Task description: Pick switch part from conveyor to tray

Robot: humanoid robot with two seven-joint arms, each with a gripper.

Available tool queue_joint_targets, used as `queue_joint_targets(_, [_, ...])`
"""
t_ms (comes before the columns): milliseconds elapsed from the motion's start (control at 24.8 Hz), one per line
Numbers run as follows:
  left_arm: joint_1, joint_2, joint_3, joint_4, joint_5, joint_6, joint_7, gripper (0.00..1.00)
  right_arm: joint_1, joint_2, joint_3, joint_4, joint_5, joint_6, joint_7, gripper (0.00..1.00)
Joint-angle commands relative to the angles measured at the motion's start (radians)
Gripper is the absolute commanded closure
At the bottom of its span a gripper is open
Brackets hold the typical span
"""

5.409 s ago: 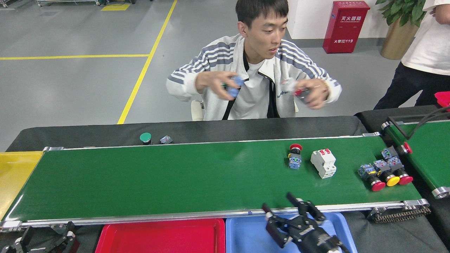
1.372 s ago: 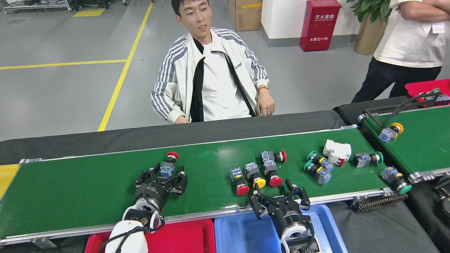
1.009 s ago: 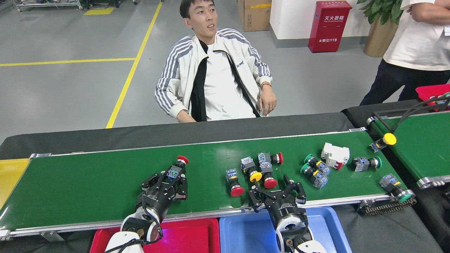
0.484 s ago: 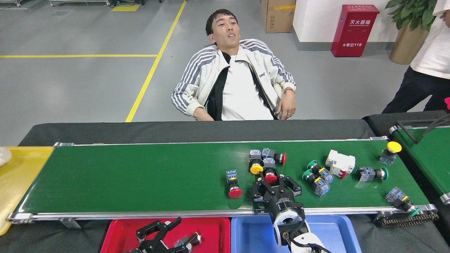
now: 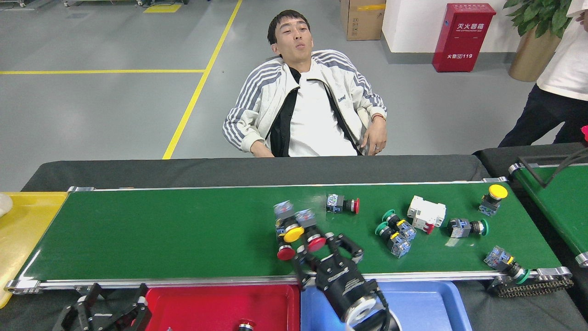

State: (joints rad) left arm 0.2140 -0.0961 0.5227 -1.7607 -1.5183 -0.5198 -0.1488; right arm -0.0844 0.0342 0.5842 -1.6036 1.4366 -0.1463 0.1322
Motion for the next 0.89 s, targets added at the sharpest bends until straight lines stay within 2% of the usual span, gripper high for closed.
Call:
queue_joint_targets(0, [-0.005, 0.006, -0.004, -0.014, 0.006, 0.004, 0.009, 0.0, -0.008, -0.022, 0.071, -0.018, 0.001, -0.03, -0.009, 0.0])
queue_joint_targets(202, [-0.016, 0.007, -0.01, -0.011, 0.003, 0.003, 0.009, 0.0, -0.006, -0.04, 0.103, -0.018, 0.001, -0.081, -0.009, 0.0])
queue_joint_targets(363, [-0.028, 0.019, -0.096, -0.014, 0.003, 0.003, 0.008, 0.0, -0.003, -0.036, 0.057, -0.019, -0.007, -0.056, -0.011, 0.0])
queue_joint_targets(484, [-0.042, 0.015, -0.225, -0.014, 0.0, 0.018, 0.003, 0.0, 0.048, -0.022, -0.106, -0.033, -0.008, 0.042, -0.054, 0.0])
queue_joint_targets(525, [-0.065, 0.001, -0.28, -0.014, -0.005, 0.049, 0.0, 0.0, 0.086, -0.008, -0.158, -0.042, -0.008, 0.125, -0.078, 0.0])
queue_joint_targets(686, [-0.114, 0.009, -0.486, 0.0, -0.085, 0.251, -0.005, 0.0, 0.166, -0.002, -0.241, -0.059, -0.01, 0.332, -0.163, 0.0])
queue_joint_targets(727, [-0.119, 0.01, -0.512, 0.007, -0.099, 0.287, -0.005, 0.0, 0.184, 0.0, -0.25, -0.061, -0.012, 0.367, -0.171, 0.0])
queue_joint_targets(848, [-0.127, 0.009, -0.513, 0.047, -0.105, 0.307, -0.006, 0.0, 0.212, -0.002, -0.253, -0.058, -0.012, 0.401, -0.171, 0.0])
